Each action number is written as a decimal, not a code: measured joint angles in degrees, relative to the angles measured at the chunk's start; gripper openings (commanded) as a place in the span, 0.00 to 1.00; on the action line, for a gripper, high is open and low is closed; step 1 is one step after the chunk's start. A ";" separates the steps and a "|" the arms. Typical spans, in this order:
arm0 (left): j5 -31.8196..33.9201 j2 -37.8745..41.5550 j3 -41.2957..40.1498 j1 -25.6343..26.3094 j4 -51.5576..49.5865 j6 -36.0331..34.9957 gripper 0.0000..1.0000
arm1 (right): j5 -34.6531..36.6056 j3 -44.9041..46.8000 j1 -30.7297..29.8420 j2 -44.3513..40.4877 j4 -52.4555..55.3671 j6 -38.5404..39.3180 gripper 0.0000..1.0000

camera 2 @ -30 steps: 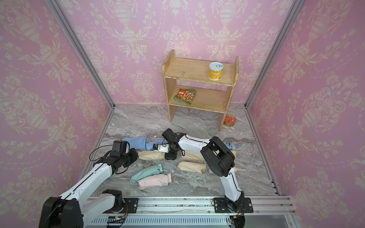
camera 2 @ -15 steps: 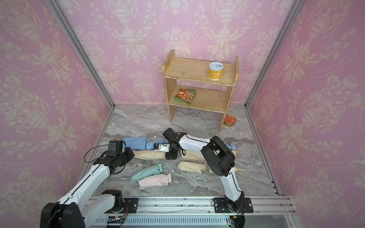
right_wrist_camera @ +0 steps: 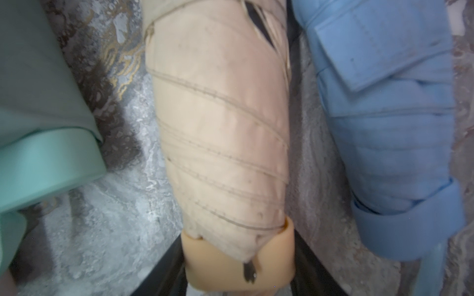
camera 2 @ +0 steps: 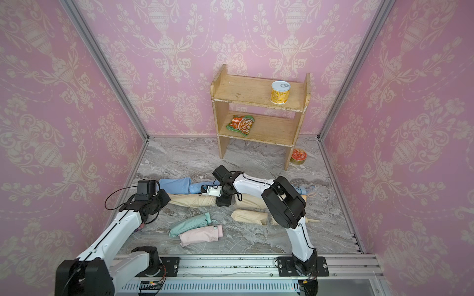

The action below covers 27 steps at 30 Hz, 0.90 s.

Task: Take umbrellas out of sleeves
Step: Take out the umbrella from the umbrella sleeve.

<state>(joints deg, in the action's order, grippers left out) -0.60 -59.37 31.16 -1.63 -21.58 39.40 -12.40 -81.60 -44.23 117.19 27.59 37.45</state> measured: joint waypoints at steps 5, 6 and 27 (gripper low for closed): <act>1.25 0.02 0.11 -1.73 -0.15 -1.01 0.00 | 0.09 -0.02 0.02 -0.02 0.17 0.02 0.46; 1.49 0.02 0.22 -2.05 -0.35 -1.09 0.00 | 0.11 -0.02 0.02 -0.02 0.20 0.02 0.46; 4.59 0.00 1.86 -8.13 -0.81 -4.17 0.02 | 0.39 -0.04 0.02 -0.13 0.66 0.02 0.51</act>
<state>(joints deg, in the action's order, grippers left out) 3.99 -59.37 33.01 -9.76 -22.39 35.22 -12.01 -81.65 -44.21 117.05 28.25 37.47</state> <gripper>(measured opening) 0.053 0.569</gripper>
